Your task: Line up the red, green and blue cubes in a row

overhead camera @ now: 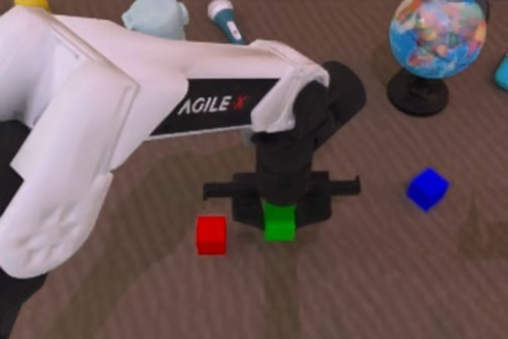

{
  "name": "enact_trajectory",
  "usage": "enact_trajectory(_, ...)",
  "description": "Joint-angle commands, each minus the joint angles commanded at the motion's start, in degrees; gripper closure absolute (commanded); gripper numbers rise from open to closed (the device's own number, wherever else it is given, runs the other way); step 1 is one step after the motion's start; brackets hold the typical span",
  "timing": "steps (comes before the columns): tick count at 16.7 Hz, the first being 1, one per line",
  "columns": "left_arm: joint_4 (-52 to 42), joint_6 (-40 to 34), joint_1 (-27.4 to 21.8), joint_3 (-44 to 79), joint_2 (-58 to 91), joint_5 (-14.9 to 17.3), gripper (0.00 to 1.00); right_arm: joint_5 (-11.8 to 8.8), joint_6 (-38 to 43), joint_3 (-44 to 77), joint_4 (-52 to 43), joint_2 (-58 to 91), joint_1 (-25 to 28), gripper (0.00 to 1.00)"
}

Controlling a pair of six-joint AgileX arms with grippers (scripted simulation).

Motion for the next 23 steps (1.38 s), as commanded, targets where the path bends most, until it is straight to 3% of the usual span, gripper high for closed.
enact_trajectory(8,0.00,0.00,0.00,0.00,0.00,0.00,0.02,0.00,0.00,0.00,0.00,0.00,0.00,0.00)
enact_trajectory(18,-0.20,0.02,-0.01,0.19,-0.08,0.00,0.00,0.00,0.00,0.00,0.00,0.00,0.00,0.00)
enact_trajectory(23,-8.92,-0.22,0.52,5.76,-2.72,-0.01,0.00,0.00,0.00,0.00,0.00,0.00,0.00,0.00)
